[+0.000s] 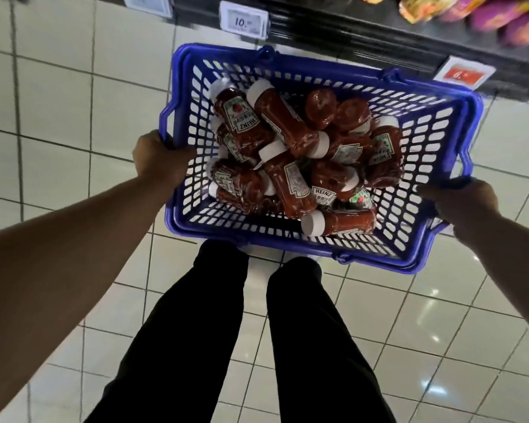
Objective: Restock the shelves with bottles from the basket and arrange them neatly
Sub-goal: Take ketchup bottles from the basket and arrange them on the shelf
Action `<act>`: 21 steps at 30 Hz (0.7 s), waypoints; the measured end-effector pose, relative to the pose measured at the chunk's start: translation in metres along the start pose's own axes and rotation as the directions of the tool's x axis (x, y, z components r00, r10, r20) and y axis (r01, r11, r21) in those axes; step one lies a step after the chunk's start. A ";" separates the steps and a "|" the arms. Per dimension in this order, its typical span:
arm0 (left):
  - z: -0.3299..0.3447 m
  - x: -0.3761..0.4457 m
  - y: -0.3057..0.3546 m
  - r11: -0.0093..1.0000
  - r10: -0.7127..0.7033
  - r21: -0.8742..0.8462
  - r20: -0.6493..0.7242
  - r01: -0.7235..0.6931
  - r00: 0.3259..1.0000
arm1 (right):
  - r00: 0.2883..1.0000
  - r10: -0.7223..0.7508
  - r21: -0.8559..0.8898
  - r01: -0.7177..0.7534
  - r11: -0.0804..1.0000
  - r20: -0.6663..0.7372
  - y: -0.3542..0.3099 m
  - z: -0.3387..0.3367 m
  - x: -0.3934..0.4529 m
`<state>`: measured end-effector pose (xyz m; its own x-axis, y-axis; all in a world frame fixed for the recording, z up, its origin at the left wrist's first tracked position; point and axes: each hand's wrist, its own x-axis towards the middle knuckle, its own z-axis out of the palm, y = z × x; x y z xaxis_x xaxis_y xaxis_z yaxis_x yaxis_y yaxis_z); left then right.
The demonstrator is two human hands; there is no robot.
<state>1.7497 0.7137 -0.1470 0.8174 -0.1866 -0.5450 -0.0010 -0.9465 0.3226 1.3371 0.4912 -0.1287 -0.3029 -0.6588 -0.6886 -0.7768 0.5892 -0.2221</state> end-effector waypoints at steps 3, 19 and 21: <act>-0.006 -0.011 0.007 0.999 -0.025 0.044 0.037 0.023 0.999 | 1.000 0.012 -0.057 -0.012 0.998 -0.007 -0.011 -0.007 -0.016; -0.008 -0.093 0.027 0.998 -0.057 0.050 0.443 0.039 0.895 | 0.738 -0.397 -0.251 0.596 0.763 0.545 -0.056 0.054 -0.171; 0.006 -0.086 0.030 0.931 -0.236 -0.096 0.576 0.351 0.783 | 0.687 -0.359 -0.304 0.646 0.701 0.632 -0.054 0.082 -0.172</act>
<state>1.6759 0.7001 -0.0955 0.3082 -0.0743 -0.9484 0.3412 -0.9220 0.1831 1.4765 0.6112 -0.0544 0.4197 -0.3690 -0.8293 -0.9075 -0.1543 -0.3906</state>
